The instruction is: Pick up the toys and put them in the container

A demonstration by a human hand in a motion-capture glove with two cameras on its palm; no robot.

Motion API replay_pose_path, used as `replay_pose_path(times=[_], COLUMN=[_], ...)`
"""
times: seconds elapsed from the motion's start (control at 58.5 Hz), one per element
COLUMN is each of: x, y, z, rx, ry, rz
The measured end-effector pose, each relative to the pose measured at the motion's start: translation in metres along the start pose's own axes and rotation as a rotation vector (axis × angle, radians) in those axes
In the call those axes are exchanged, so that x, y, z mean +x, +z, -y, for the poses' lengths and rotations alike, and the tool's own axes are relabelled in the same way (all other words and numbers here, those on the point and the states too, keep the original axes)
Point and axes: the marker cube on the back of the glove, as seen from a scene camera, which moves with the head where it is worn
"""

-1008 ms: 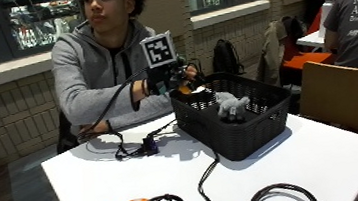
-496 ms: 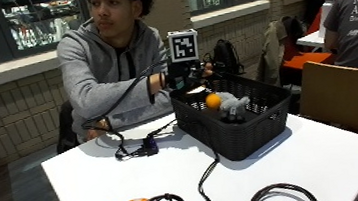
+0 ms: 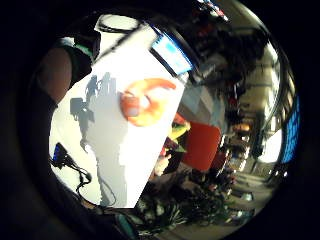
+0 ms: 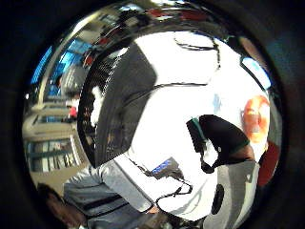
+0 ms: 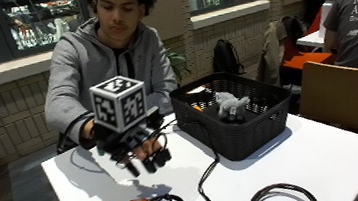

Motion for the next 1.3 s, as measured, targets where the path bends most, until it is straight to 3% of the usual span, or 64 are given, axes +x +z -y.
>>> replay_pose_path(times=[0.205,0.325,0.513,0.82,0.957,1.06,1.179,1.299], x=[0.063,0.078,0.078,0.056,0.041,0.013,-0.059,-0.158], y=[0.045,0.077,0.117,0.121,0.11,0.077,0.001,-0.046], z=[0.004,0.017,0.047,0.048,0.038,0.027,0.011,-0.012], rx=[-0.137,-0.257,-0.268,0.007,0.015,0.09,0.209,0.369], ry=[0.225,0.257,0.291,0.405,0.311,0.225,-0.016,-0.364], rz=[0.181,0.184,0.191,0.079,-0.045,0.01,0.148,0.019])
